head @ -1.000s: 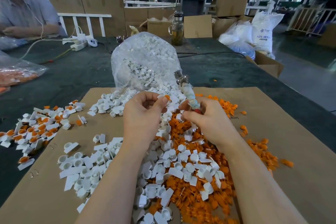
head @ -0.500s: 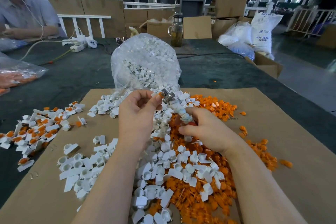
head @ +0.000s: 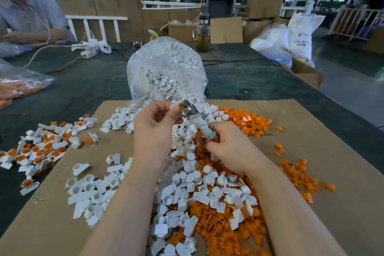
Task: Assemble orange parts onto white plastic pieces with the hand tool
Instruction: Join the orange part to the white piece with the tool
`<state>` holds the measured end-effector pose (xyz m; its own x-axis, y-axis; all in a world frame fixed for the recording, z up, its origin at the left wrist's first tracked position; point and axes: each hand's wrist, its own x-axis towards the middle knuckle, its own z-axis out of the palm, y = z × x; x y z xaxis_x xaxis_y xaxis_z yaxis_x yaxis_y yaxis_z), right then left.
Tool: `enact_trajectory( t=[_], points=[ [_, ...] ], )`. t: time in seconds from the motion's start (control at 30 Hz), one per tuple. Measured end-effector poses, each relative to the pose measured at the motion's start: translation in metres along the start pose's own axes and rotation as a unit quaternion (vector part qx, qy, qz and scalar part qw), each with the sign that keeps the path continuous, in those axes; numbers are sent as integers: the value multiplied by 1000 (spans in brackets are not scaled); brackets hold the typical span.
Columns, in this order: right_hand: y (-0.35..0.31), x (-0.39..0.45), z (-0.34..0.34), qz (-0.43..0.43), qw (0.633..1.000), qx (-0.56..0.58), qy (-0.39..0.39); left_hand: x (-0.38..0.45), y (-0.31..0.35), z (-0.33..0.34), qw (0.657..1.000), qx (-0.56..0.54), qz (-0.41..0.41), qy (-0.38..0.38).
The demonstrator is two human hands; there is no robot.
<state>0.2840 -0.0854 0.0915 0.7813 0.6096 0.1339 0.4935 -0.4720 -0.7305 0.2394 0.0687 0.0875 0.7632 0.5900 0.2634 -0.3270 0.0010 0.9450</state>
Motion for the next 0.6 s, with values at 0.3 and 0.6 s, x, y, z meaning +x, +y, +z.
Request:
enact_trajectory(
  t=[0.3,0.6],
  points=[
    [9,2,1,50,996,-2,67,5,7,-16,939,-223,-227,134],
    [28,10,3,98,980,-120,124,21,7,-52,803,-445,-216,333]
  ],
)
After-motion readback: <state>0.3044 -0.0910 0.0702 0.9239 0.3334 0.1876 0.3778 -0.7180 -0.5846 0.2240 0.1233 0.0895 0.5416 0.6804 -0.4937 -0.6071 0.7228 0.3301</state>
